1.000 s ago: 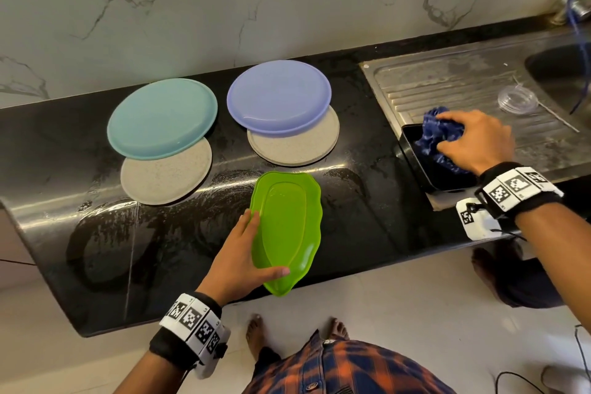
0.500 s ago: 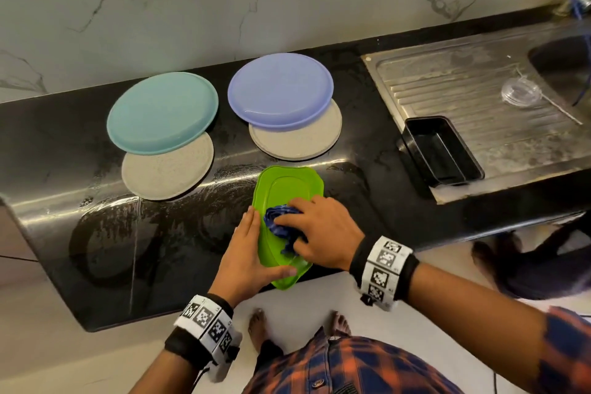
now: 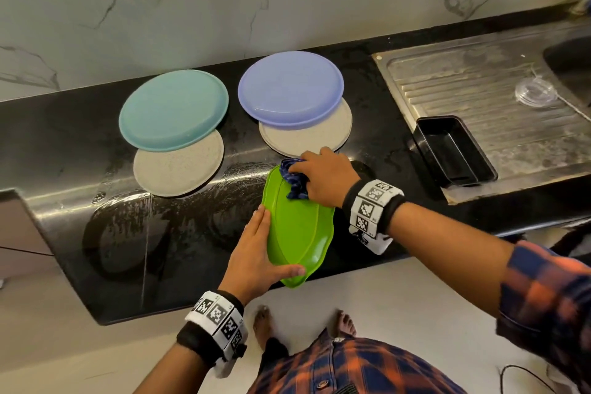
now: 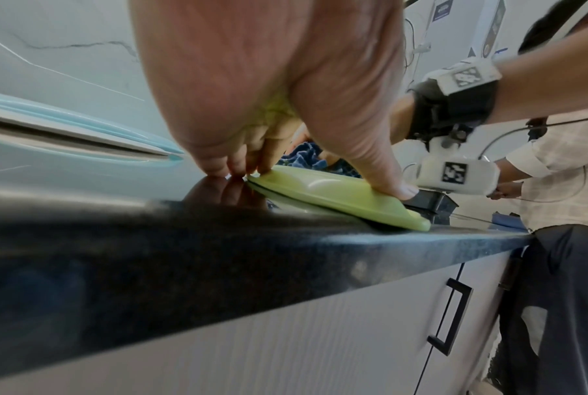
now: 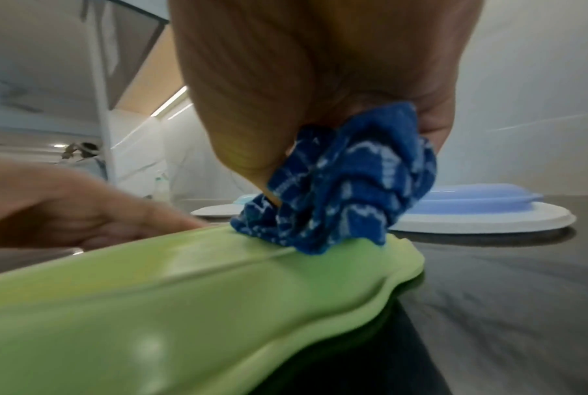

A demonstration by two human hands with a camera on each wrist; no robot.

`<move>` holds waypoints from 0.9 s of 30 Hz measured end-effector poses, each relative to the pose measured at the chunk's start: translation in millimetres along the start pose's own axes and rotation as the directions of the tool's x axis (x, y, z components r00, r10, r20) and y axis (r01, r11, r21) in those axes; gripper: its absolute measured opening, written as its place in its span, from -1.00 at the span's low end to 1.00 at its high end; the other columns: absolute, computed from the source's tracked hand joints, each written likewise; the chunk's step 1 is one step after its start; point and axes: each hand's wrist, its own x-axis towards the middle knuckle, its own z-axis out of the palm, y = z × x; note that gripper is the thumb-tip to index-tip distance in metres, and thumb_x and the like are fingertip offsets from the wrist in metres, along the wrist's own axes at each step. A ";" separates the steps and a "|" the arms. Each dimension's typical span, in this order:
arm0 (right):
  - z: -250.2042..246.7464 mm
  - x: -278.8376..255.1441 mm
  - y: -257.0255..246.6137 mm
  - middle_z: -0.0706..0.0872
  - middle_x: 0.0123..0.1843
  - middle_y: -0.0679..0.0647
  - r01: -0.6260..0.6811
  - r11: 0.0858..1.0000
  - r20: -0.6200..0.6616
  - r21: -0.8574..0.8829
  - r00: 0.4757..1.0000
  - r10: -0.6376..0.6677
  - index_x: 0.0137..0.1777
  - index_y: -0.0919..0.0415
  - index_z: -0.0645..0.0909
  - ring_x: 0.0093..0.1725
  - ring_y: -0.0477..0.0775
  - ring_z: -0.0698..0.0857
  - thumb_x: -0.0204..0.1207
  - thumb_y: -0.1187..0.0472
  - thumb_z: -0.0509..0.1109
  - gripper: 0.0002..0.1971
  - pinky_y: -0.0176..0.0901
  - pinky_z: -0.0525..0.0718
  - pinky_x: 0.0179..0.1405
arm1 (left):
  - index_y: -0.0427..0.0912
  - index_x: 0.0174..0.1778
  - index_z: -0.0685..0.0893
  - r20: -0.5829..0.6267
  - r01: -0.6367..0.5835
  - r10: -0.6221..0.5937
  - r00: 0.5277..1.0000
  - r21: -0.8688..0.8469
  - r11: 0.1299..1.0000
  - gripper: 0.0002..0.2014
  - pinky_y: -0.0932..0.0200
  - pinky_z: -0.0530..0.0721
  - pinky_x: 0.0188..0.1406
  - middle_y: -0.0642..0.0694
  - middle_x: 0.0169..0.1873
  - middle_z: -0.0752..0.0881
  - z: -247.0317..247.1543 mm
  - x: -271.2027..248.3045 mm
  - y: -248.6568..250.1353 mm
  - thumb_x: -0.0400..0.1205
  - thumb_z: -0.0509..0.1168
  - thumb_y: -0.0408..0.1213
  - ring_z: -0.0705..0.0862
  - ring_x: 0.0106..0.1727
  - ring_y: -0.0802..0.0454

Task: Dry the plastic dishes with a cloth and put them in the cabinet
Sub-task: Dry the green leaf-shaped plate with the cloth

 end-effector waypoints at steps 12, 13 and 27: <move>32.1 -54.5 -13.0 0.74 0.17 -0.13 0.306 0.949 -0.035 -0.073 0.950 -0.309 0.16 -0.20 0.73 -0.10 0.17 0.65 0.29 -0.12 0.58 -0.59 -0.09 0.36 -0.35 | -0.11 0.76 -0.03 -0.033 -0.008 0.007 0.999 -0.050 0.999 0.42 0.11 0.06 0.72 0.10 0.74 -0.09 3.5 2.7 -3.9 0.11 0.54 0.43 -0.08 0.73 0.18; 26.2 -38.9 -7.6 0.73 0.20 -0.13 0.234 0.970 -0.046 -0.069 0.970 -0.237 0.18 -0.20 0.72 -0.05 0.20 0.66 0.33 -0.21 0.57 -0.59 -0.07 0.41 -0.30 | -0.11 0.76 -0.04 -0.035 -0.007 0.006 0.999 -0.040 0.999 0.41 0.13 0.04 0.72 0.10 0.74 -0.10 3.3 2.7 -3.8 0.13 0.56 0.40 -0.09 0.73 0.18; 14.6 -38.1 -13.0 0.66 0.32 -0.19 0.402 0.915 0.080 0.033 0.912 -0.403 0.32 -0.21 0.68 0.06 0.16 0.51 0.40 0.13 0.43 -0.54 -0.03 0.59 -0.26 | -0.16 0.63 0.42 -0.174 -0.057 0.068 0.982 0.068 0.996 0.15 0.06 0.38 0.52 -0.09 0.52 0.39 10.7 -9.6 -5.1 0.18 0.50 0.45 0.28 0.56 -0.02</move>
